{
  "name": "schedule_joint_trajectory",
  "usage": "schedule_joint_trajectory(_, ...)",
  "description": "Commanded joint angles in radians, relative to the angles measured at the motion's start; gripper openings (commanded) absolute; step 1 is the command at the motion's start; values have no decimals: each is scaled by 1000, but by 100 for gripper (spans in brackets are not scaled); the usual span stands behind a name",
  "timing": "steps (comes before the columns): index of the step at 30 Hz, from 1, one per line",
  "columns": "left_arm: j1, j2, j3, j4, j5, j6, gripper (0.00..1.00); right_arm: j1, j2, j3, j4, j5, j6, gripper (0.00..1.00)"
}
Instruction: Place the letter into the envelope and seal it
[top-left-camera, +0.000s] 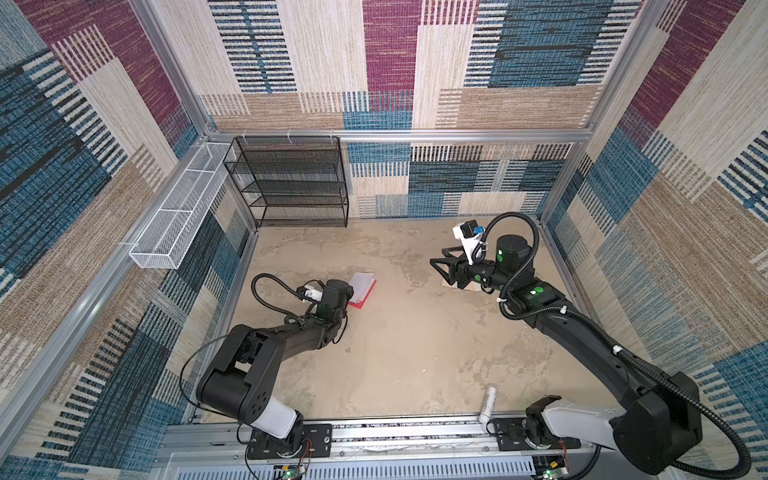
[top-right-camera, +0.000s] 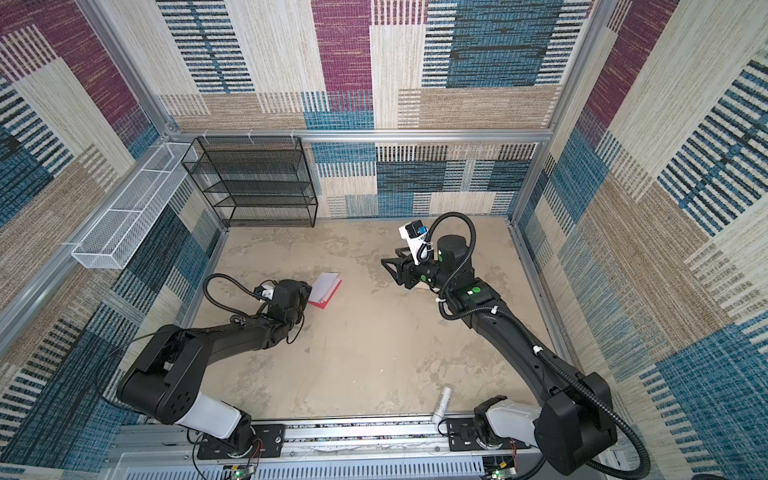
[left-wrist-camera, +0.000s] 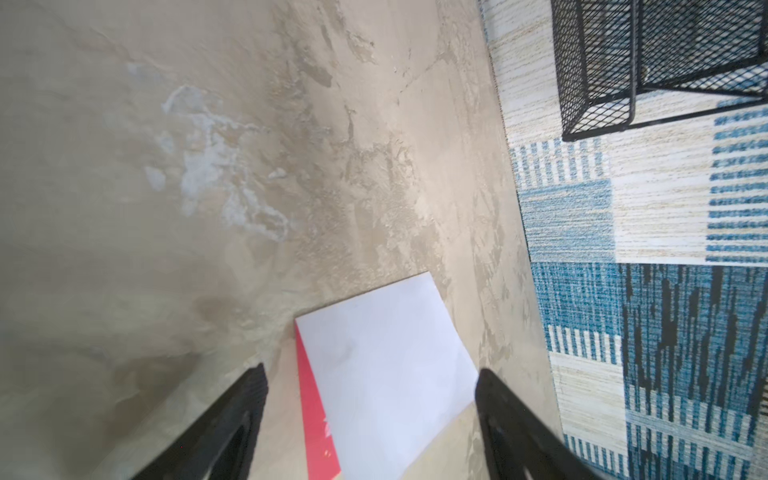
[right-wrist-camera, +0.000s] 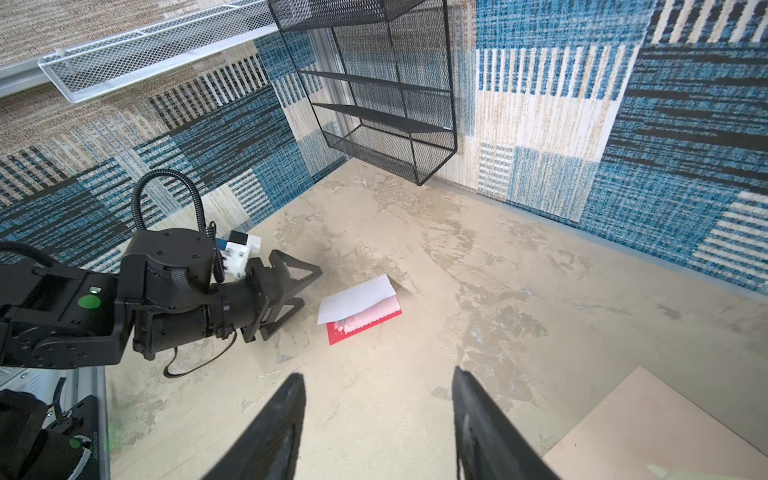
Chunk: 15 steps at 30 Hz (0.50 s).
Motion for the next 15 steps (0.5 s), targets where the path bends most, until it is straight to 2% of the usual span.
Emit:
schedule_joint_trajectory(1, -2, -49, -6, -115, -4, -6, 82, -5, 7, 10, 24, 40, -7, 60)
schedule_joint_trajectory(7, -14, -163, -21, -190, 18, 49, 82, -32, 30, 11, 27, 83, 5, 60)
schedule_joint_trajectory(15, -21, -372, -9, -352, 14, 165, 82, -131, 81, -13, 70, 145, 67, 60)
